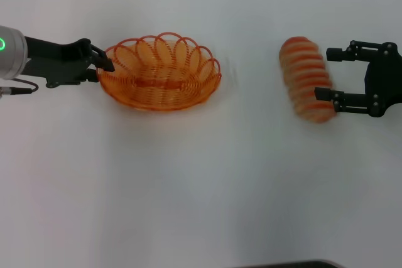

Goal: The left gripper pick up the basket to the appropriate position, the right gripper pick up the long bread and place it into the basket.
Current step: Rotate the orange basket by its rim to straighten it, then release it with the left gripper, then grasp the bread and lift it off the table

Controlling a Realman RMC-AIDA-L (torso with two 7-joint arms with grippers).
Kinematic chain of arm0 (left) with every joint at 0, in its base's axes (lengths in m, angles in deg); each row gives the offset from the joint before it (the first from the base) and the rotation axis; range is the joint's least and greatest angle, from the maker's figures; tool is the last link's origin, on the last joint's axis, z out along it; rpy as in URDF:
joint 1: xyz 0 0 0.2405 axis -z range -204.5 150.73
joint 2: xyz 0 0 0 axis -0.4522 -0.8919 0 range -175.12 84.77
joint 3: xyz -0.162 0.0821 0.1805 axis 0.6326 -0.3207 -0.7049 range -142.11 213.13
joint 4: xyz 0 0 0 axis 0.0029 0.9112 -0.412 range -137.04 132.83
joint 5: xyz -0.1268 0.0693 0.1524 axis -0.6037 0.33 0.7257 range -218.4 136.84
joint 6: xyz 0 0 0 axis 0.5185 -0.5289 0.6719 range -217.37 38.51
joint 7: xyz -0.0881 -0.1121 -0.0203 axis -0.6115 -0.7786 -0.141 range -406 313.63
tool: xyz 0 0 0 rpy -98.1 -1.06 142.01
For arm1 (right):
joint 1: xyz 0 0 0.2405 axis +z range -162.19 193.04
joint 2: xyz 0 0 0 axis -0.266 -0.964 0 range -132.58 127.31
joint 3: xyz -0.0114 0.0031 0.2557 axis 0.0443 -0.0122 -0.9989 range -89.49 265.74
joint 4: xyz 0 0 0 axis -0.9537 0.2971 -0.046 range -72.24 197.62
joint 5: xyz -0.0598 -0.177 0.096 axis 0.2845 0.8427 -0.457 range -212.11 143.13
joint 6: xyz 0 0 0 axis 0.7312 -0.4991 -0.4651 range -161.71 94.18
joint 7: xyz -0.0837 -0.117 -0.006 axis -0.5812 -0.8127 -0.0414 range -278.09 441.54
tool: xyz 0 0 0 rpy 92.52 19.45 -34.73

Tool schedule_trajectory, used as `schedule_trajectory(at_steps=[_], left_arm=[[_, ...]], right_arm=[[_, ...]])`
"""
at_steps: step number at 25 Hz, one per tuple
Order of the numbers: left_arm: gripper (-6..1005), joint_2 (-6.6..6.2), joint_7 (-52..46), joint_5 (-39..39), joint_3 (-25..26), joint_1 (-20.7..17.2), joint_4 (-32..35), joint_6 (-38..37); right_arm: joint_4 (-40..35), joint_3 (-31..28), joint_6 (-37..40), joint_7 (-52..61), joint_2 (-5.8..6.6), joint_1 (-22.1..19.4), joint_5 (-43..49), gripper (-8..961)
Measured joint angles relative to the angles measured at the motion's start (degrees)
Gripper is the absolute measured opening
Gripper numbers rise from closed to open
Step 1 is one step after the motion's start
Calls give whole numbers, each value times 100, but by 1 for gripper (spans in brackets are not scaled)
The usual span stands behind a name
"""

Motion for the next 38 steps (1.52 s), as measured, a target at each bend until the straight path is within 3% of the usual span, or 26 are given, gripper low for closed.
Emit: schedule_trajectory(at_steps=[4, 10, 15, 18, 24, 25, 29, 30, 32, 38], left_arm=[[351, -12, 0, -47, -13, -46, 24, -65], [556, -53, 8, -55, 22, -128, 185, -177], [578, -79, 144, -155, 45, -335, 772, -260], [578, -99, 689, -607, 217, -437, 1122, -268], [579, -205, 2271, -1413, 780, -445, 1150, -157], [579, -321, 3320, -1792, 967, -439, 989, -176], [578, -401, 4308, -2288, 1004, -501, 873, -311], [578, -458, 5184, -2737, 1011, -565, 752, -591], [578, -503, 5728, -2928, 1013, -579, 687, -876], [571, -559, 7389, -2885, 1037, -715, 650, -1742]], right_arm=[[-2, 4, -3, 0, 0, -1, 0, 750], [-7, 3, -4, -7, 8, -12, 0, 750], [-7, -76, 25, 44, -11, -35, -18, 749], [-7, -200, 83, 66, -33, -49, -55, 749], [109, -413, 145, 310, -52, -42, -276, 746], [130, -421, 149, 386, -52, -40, -317, 746], [164, -430, 157, 833, -53, -1, -362, 745], [171, -432, 155, 948, -53, 18, -364, 745], [180, -438, 147, 1140, -53, 45, -369, 745], [192, -454, 199, 1567, -54, 13, -594, 744]])
